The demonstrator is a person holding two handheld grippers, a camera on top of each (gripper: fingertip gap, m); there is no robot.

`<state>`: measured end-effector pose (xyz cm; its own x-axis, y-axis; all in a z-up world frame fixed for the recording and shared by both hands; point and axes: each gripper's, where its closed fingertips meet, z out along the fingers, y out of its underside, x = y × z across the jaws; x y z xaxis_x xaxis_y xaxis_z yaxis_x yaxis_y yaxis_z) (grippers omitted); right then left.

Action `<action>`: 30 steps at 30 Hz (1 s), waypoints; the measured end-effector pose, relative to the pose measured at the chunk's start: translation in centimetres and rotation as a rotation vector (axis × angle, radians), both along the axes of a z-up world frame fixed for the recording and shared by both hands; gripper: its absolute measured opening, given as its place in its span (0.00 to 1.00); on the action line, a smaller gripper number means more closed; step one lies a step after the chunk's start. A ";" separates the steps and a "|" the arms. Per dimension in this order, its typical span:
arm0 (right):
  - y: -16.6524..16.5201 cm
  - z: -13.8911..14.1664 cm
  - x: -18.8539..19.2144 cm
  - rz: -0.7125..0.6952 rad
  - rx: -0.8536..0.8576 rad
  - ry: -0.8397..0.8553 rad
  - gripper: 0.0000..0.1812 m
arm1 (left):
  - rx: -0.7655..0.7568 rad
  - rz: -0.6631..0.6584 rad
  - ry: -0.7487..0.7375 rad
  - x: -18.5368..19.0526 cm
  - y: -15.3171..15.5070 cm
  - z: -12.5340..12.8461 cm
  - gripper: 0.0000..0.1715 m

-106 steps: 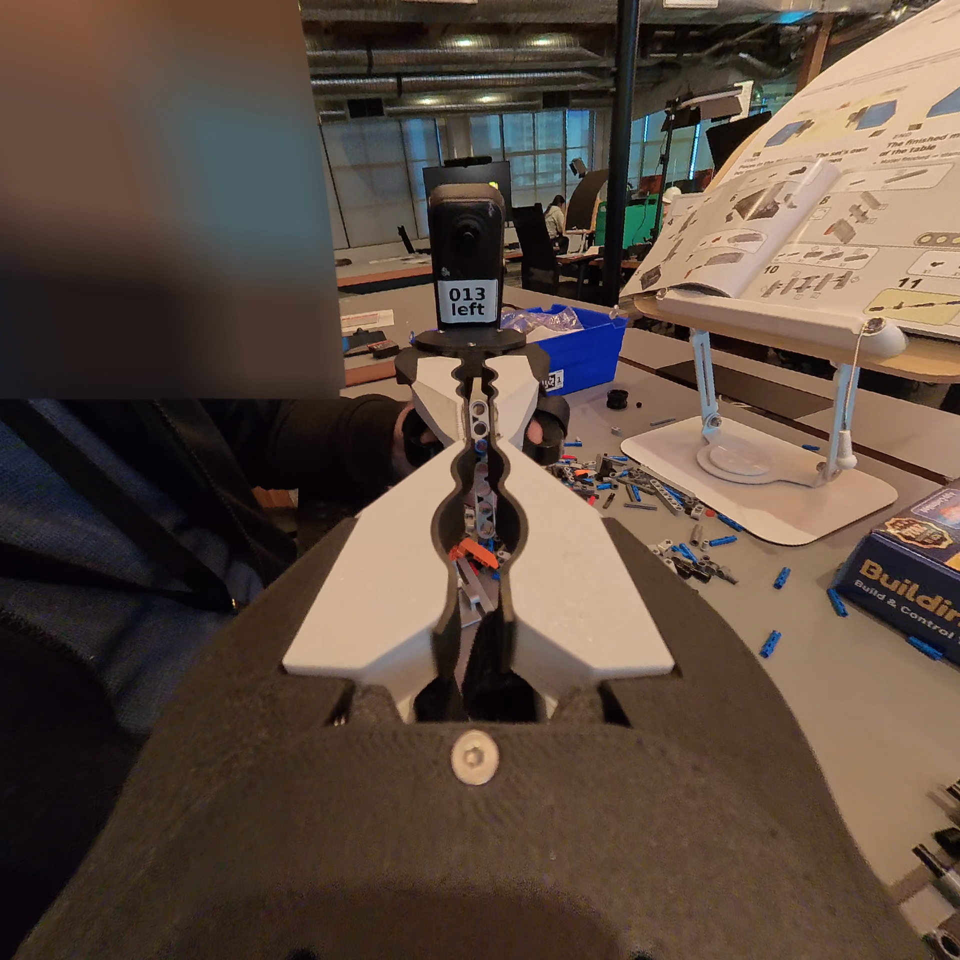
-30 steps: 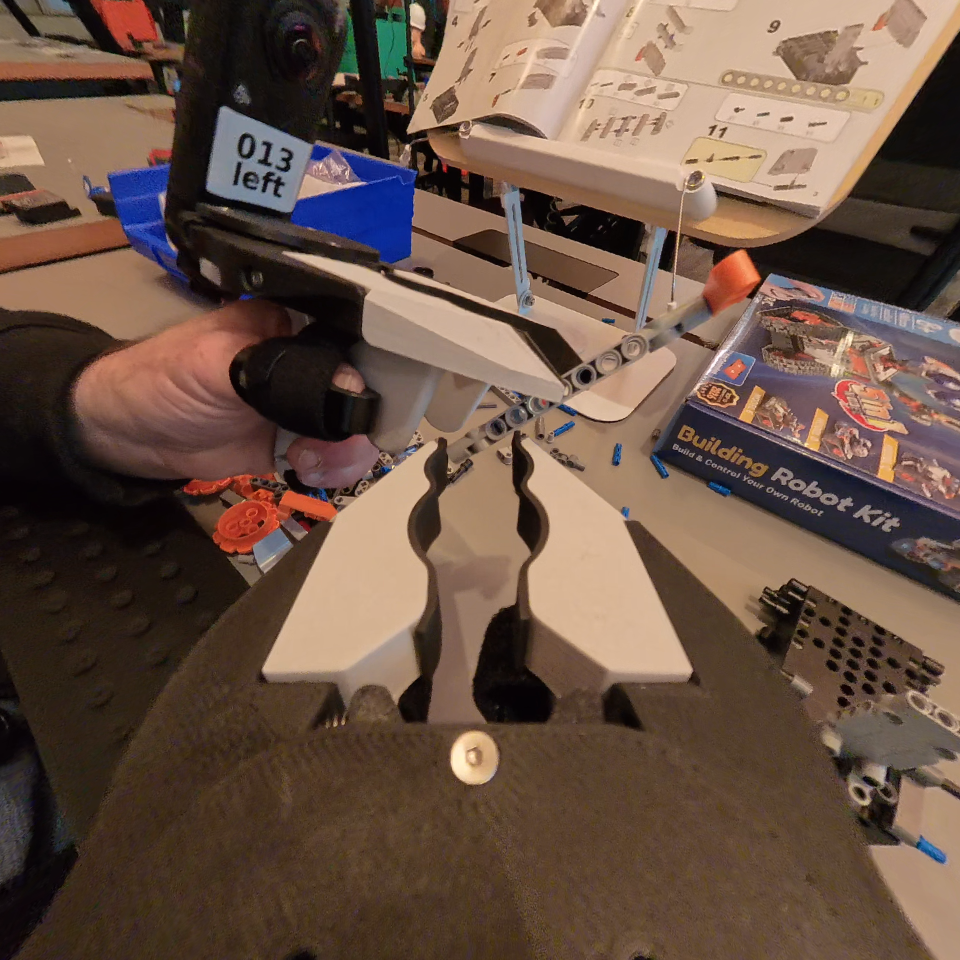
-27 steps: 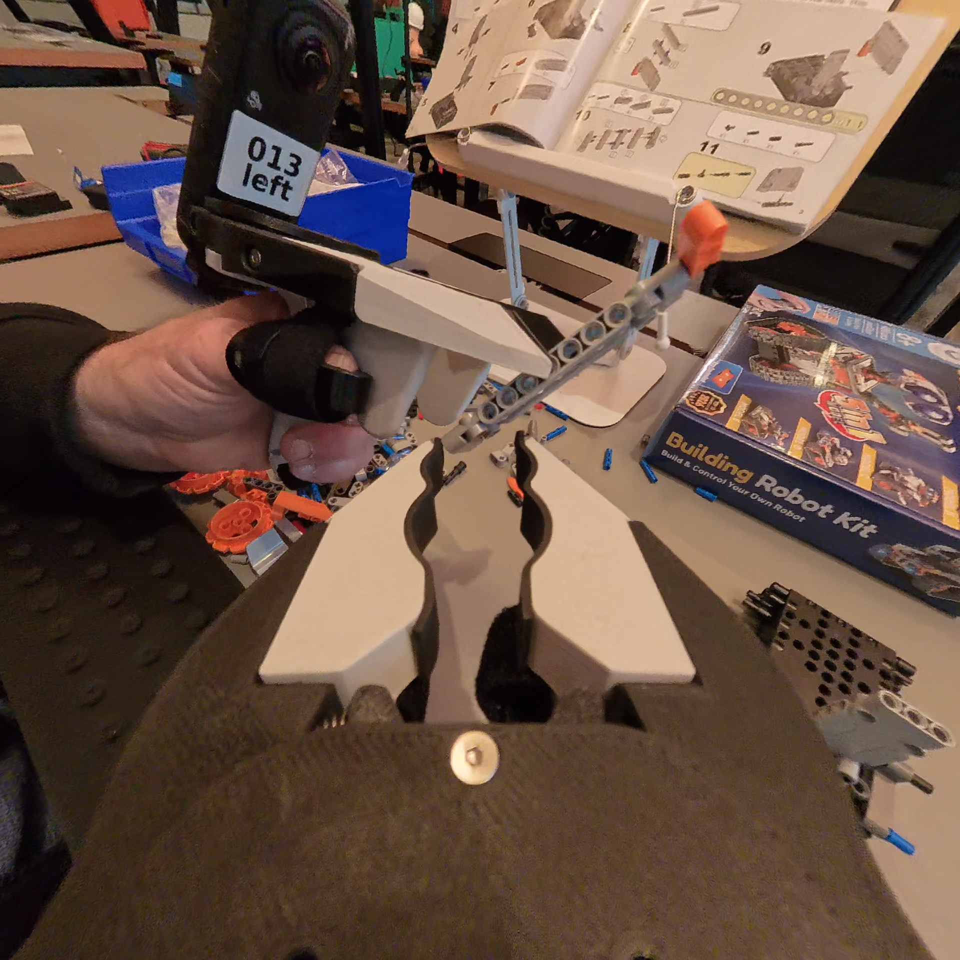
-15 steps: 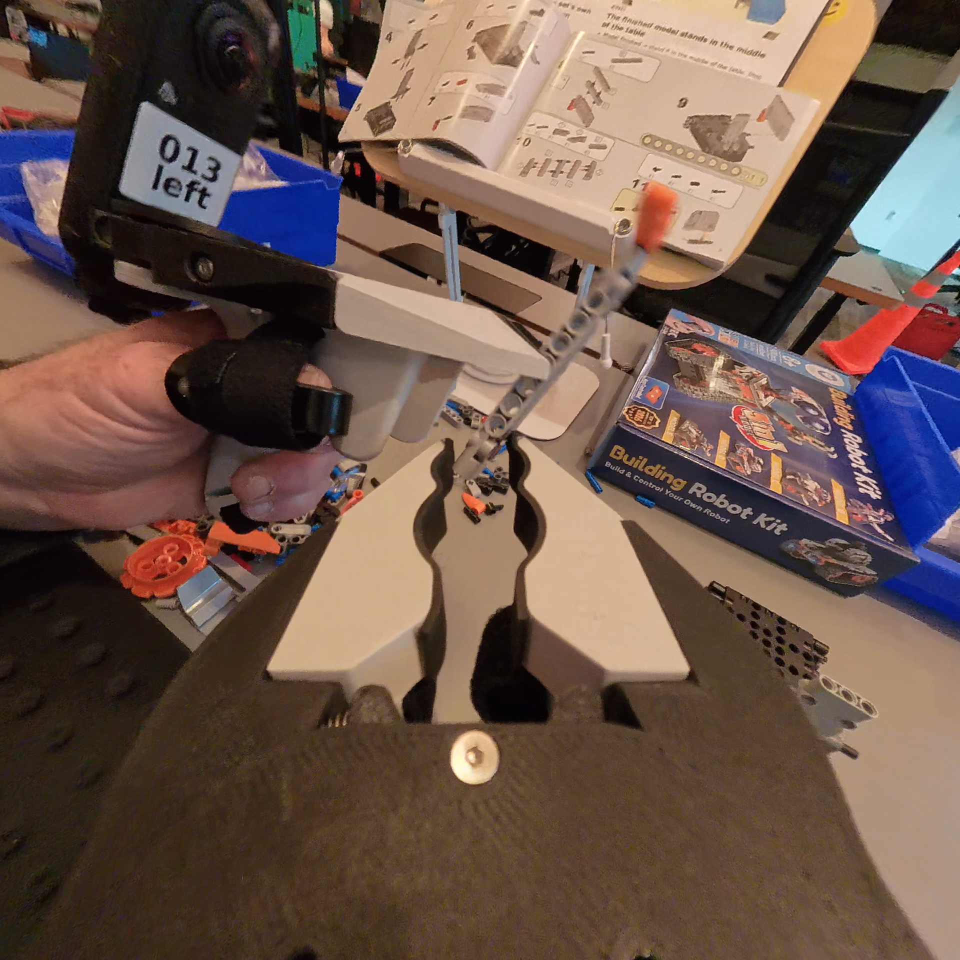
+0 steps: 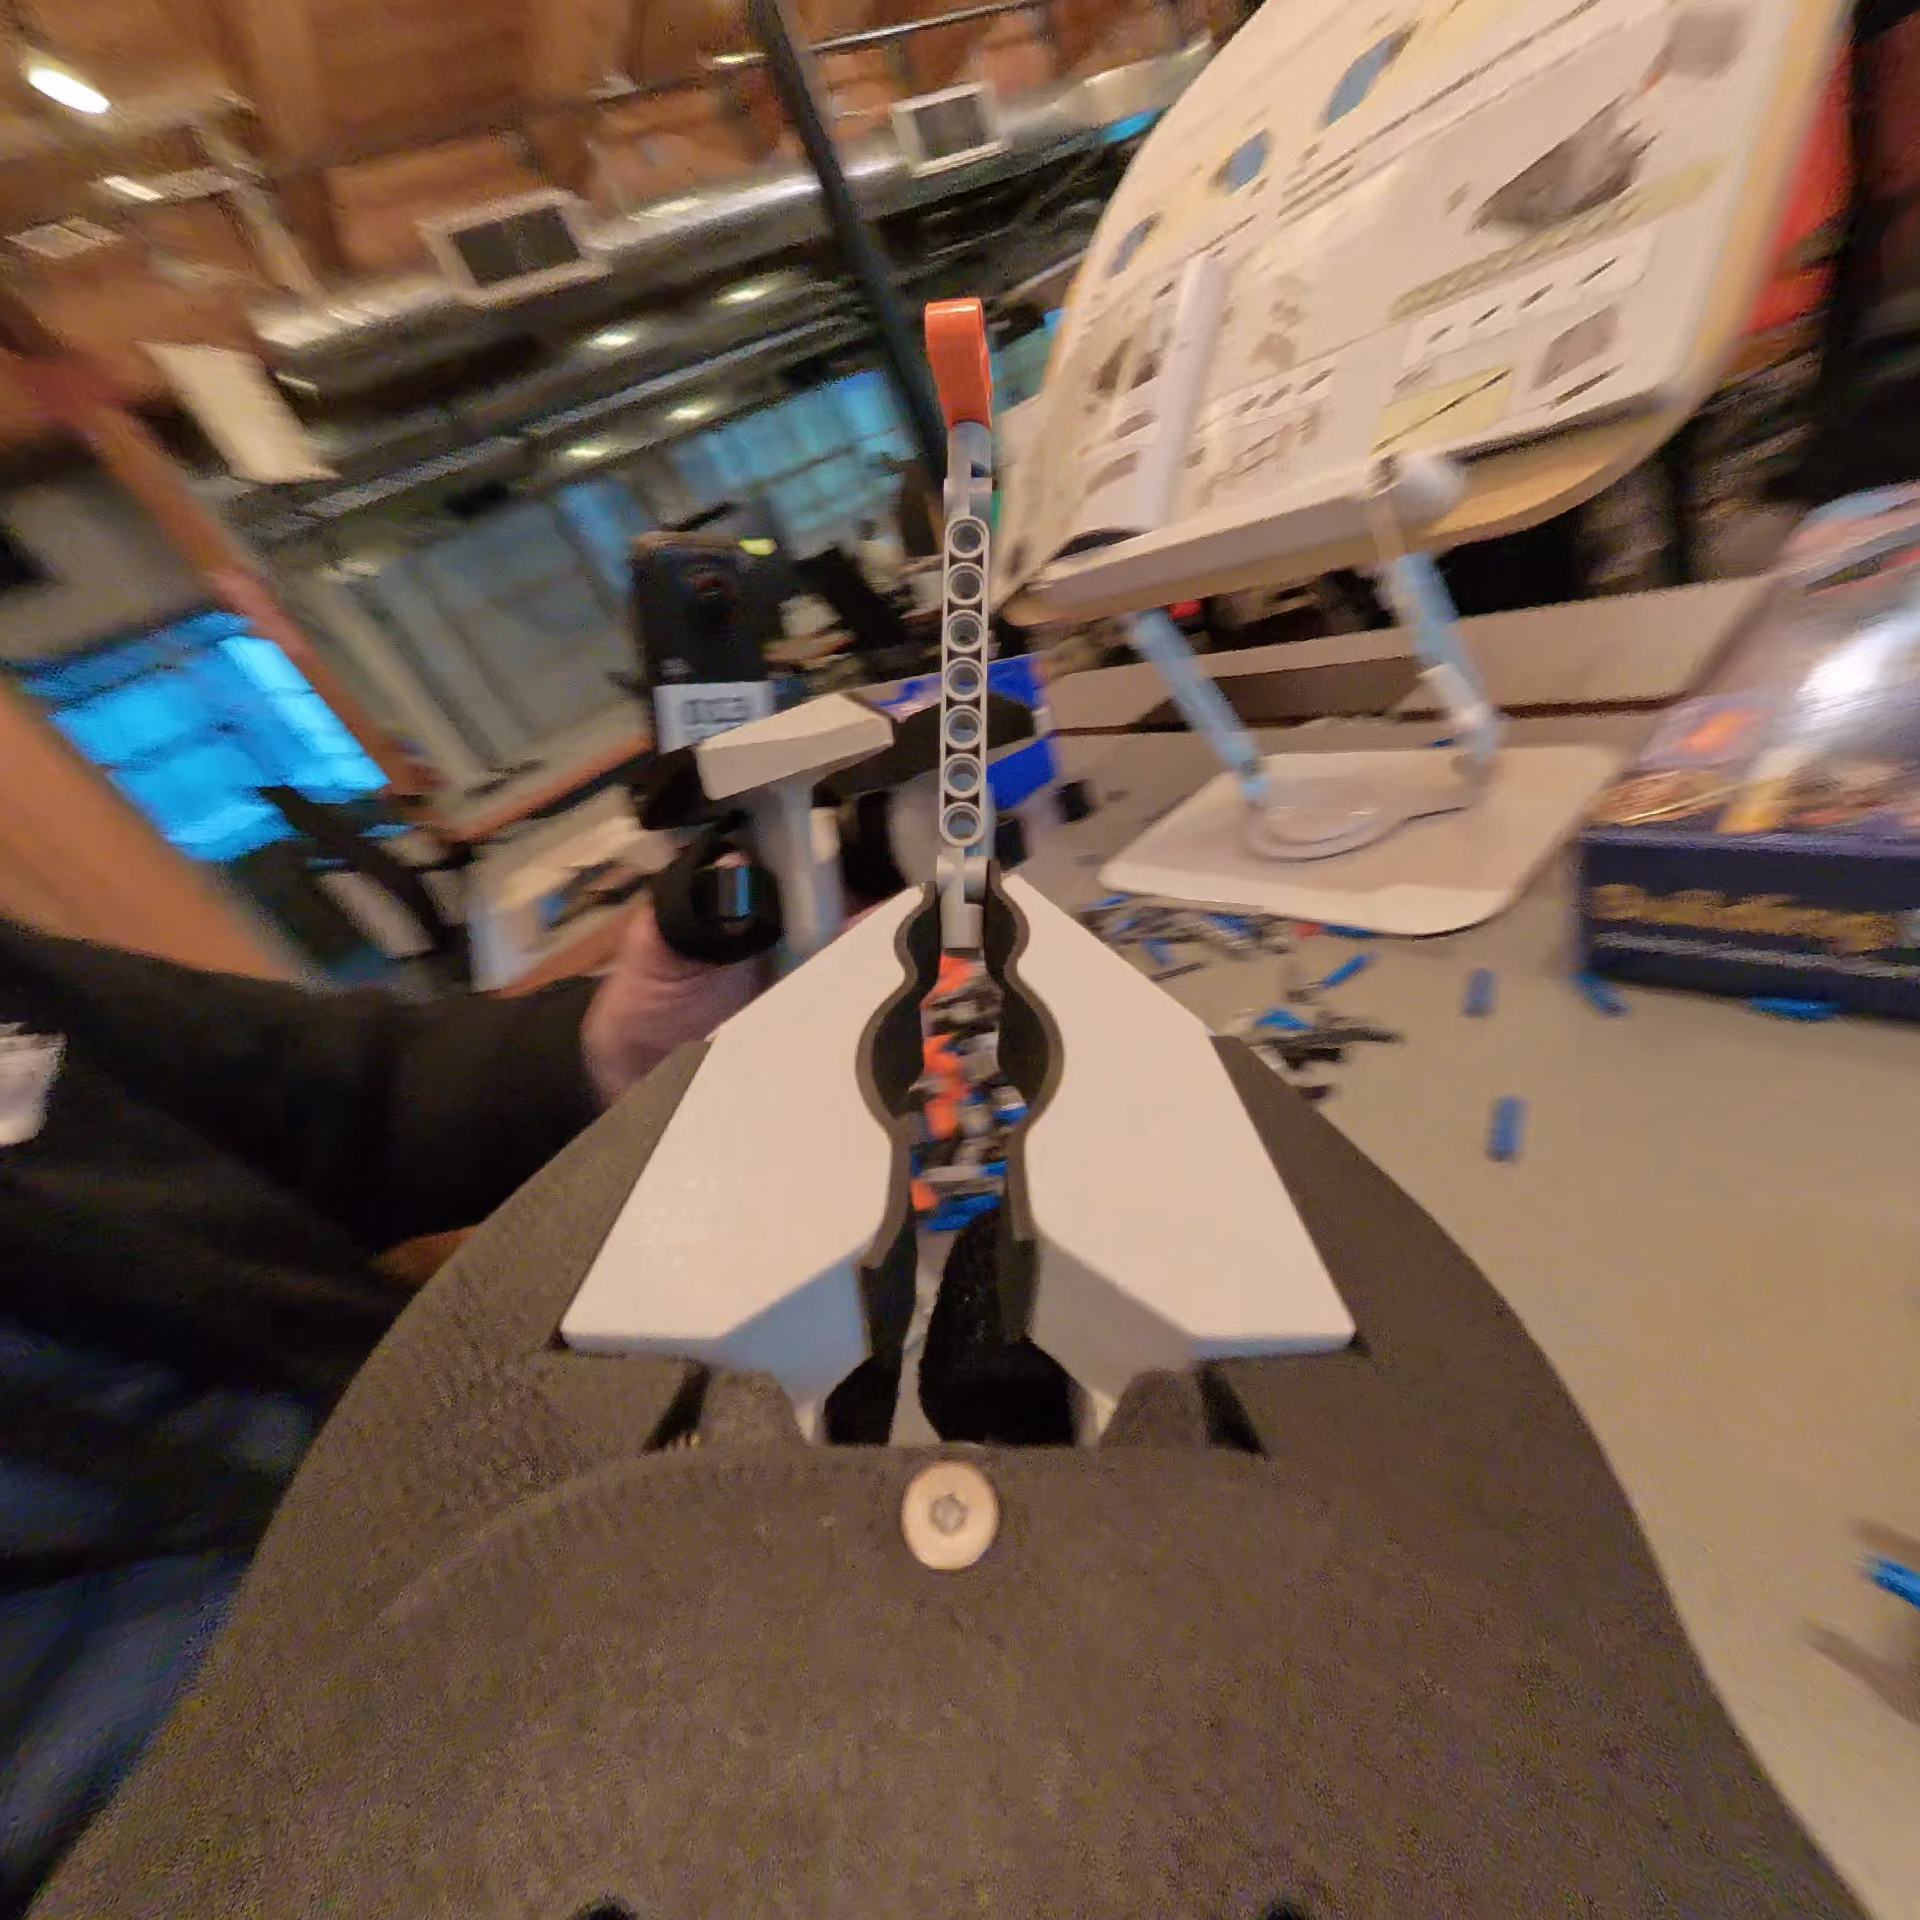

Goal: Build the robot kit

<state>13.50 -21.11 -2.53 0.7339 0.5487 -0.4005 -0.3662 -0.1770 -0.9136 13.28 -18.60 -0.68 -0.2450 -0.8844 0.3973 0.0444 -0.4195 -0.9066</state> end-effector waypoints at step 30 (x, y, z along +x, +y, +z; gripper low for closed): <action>2.5 -3.8 1.9 -0.546 0.064 -1.254 0.13 | -0.346 -0.027 0.080 0.4 1.4 -1.2 0.04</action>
